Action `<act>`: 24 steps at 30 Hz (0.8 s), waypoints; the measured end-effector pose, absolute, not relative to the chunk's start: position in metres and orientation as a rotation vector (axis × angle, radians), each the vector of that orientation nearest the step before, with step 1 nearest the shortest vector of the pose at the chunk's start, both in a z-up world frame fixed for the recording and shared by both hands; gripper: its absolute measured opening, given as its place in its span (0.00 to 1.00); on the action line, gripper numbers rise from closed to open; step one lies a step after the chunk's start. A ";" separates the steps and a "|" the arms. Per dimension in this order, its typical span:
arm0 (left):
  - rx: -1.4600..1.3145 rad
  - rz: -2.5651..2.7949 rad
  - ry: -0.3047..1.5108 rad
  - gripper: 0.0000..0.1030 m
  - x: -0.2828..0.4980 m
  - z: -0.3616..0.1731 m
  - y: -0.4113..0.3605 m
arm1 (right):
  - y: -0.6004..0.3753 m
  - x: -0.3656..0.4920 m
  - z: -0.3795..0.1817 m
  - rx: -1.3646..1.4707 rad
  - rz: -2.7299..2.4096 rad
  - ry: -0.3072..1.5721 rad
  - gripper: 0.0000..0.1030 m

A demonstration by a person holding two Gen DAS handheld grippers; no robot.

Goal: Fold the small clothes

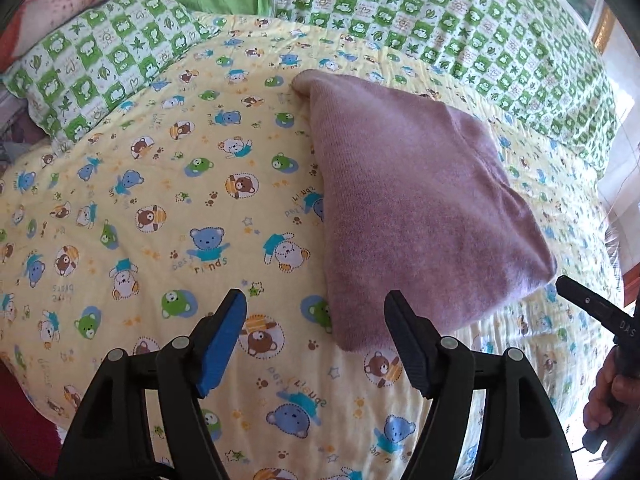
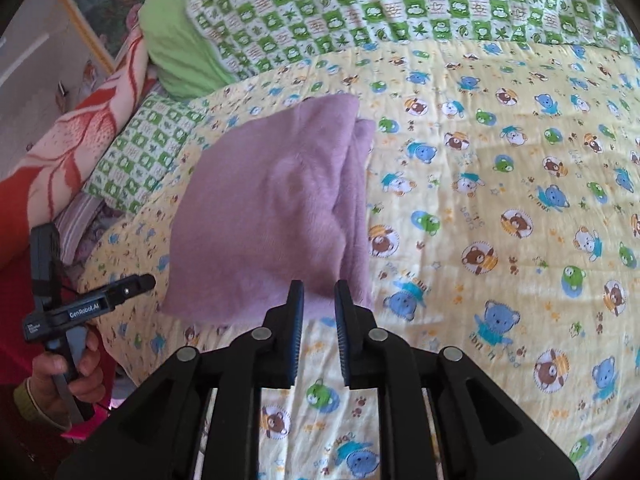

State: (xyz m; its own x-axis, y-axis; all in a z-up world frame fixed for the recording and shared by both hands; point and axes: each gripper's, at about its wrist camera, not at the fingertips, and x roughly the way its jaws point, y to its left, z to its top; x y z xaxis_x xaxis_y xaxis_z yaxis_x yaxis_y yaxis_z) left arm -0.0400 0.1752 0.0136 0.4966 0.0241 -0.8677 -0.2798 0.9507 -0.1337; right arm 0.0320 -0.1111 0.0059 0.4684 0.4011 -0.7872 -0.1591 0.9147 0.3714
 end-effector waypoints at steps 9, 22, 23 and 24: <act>-0.218 0.150 1.053 0.72 -0.052 0.002 0.147 | -0.090 0.007 -0.006 0.222 0.375 1.050 0.43; -0.125 0.212 0.954 0.79 -0.068 0.027 0.123 | -0.074 -0.004 0.006 0.100 0.456 0.984 0.82; -0.122 0.221 0.944 0.79 -0.069 0.029 0.122 | -0.075 -0.004 0.008 0.095 0.457 0.976 0.84; -0.115 0.235 0.929 0.79 -0.070 0.032 0.121 | -0.076 -0.005 0.010 0.092 0.458 0.965 0.84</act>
